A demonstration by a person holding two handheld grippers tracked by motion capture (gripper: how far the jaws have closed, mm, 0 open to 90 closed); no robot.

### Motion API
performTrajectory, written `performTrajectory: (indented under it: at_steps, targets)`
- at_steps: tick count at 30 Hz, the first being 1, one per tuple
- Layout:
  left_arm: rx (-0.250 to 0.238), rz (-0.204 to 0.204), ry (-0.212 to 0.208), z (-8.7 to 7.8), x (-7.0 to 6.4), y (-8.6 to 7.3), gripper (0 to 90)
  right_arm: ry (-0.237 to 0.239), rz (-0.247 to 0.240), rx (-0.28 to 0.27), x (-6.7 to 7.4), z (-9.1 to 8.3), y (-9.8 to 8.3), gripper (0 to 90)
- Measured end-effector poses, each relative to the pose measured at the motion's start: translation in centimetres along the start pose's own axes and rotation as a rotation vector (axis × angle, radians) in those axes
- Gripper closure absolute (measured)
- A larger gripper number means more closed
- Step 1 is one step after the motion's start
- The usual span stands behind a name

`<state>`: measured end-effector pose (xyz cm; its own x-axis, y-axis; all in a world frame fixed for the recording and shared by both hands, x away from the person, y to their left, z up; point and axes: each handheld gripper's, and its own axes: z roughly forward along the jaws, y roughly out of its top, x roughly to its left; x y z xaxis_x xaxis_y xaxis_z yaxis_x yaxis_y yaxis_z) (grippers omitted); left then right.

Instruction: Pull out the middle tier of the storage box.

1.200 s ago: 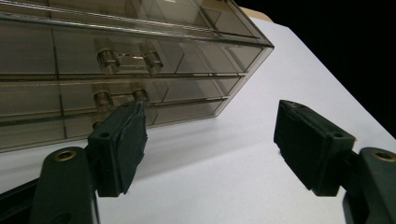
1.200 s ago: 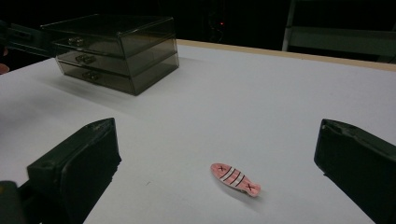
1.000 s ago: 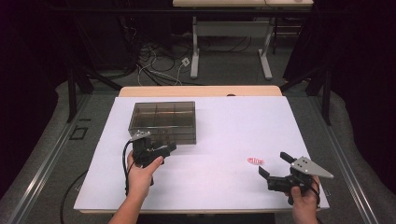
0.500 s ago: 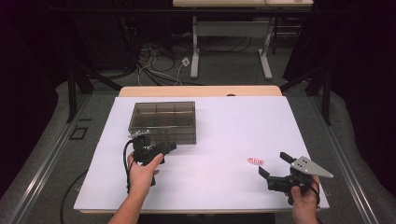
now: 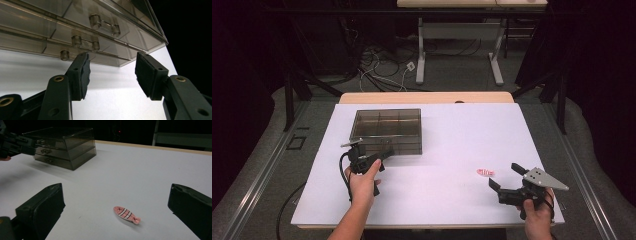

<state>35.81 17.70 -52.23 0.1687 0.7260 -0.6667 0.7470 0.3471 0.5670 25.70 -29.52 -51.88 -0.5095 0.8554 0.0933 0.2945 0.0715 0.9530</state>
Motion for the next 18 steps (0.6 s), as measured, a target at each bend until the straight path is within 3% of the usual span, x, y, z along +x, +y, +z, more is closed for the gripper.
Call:
performTrajectory:
  at_steps: [9, 15, 16, 18]
  targets:
    - [-0.006, -0.058, 0.007, 0.7, 0.3, -0.1, 46.2, -0.002, 0.013, 0.003, 0.0, -0.1, 0.0, 0.0]
    - [0.002, -0.063, 0.010, 1.0, 0.5, -0.1, 46.2, 0.003, 0.010, -0.001, 0.0, 0.0, 0.0, 0.0]
    - [-0.007, -0.079, 0.011, 1.1, 0.4, -0.1, 46.2, 0.003, 0.010, 0.000, 0.0, 0.0, 0.0, 0.0]
    - [0.000, -0.068, 0.022, 1.2, 0.5, 0.0, 46.2, 0.004, 0.009, -0.006, 0.0, 0.0, 0.0, 0.0]
